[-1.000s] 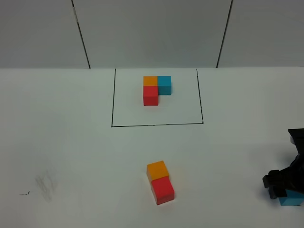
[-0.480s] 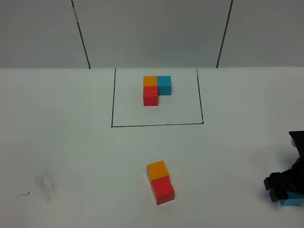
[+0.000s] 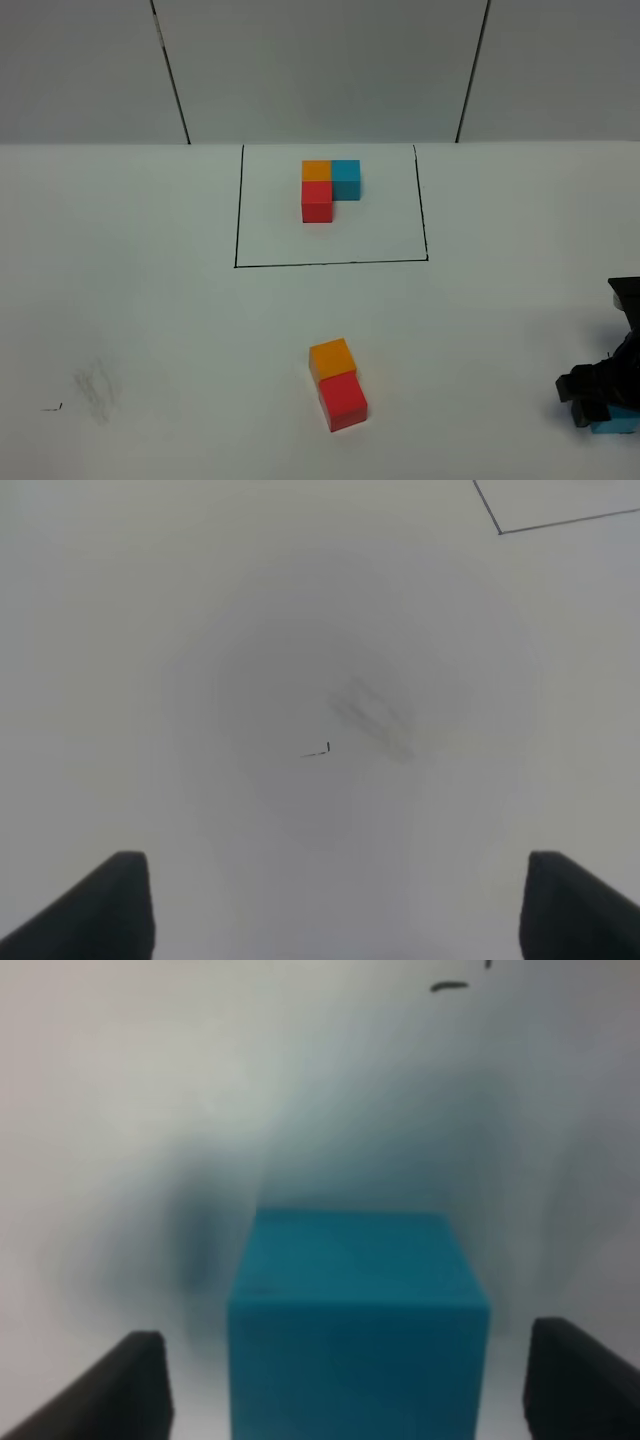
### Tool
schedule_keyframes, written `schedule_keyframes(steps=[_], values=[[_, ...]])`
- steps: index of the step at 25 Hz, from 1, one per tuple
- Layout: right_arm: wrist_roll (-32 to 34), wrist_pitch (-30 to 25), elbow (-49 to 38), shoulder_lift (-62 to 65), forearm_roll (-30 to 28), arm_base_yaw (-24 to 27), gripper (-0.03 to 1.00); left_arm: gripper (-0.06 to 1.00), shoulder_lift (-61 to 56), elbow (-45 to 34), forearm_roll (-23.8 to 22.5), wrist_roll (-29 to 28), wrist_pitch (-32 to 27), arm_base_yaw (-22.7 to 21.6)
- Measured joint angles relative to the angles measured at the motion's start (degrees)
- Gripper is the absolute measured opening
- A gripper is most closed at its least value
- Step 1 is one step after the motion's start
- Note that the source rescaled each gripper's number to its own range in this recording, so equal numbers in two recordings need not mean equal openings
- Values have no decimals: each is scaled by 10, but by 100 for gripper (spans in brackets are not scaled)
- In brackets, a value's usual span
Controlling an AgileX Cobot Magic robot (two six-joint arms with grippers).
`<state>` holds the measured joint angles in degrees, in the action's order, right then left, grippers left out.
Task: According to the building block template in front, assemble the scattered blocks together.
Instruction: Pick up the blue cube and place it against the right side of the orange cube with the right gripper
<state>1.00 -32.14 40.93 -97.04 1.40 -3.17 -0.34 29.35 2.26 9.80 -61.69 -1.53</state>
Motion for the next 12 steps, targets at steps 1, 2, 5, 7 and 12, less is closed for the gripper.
schedule_keyframes(steps=[1,2,5,7,12], values=[[0,0,0,0,0,0,43,99,0,0,0,0,0,0],[0,1,0,0,0,0,38,99,0,0,0,0,0,0],[0,1,0,0,-1,0,22,99,0,0,0,0,0,0],[0,2,0,0,-1,0,13,99,0,0,0,0,0,0],[0,6,0,0,-1,0,1,99,0,0,0,0,0,0]])
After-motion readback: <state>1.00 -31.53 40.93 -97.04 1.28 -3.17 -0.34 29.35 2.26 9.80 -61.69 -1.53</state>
